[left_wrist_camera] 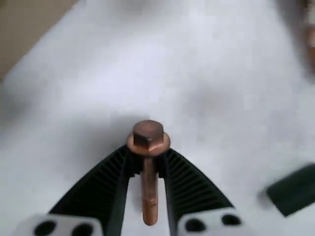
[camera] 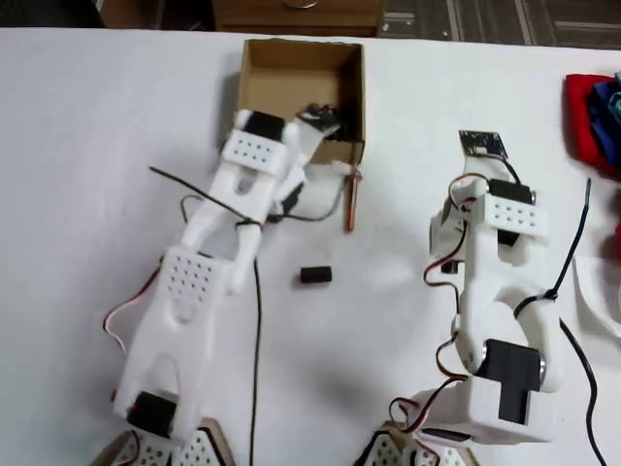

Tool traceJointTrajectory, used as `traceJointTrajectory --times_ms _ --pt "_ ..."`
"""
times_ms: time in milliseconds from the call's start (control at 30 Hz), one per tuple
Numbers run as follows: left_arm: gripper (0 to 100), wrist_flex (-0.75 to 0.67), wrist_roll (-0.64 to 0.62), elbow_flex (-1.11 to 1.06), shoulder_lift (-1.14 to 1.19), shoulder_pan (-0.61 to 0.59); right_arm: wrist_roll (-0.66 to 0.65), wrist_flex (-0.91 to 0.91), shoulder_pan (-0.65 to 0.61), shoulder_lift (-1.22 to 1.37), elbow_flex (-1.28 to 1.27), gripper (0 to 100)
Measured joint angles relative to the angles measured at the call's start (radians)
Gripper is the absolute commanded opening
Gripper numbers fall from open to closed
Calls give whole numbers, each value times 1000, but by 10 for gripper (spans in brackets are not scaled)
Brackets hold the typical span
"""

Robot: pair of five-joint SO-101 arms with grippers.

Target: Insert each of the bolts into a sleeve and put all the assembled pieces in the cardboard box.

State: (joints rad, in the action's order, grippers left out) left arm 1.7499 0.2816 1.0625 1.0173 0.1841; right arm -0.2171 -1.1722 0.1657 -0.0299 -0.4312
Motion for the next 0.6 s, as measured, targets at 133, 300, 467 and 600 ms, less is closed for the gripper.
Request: traceJointTrajectory --times_ms 133,300,467,600 --pt "26 18 -5 -9 -158 0 0 61 0 -91 -83 22" --pt "26 18 -109 -9 -322 0 0 203 -20 -307 -279 22" --pt "26 18 -215 -9 -430 20 0 298 -97 -477 -433 22" --pt "26 17 -227 -9 -503 83 0 315 -104 -569 -480 22"
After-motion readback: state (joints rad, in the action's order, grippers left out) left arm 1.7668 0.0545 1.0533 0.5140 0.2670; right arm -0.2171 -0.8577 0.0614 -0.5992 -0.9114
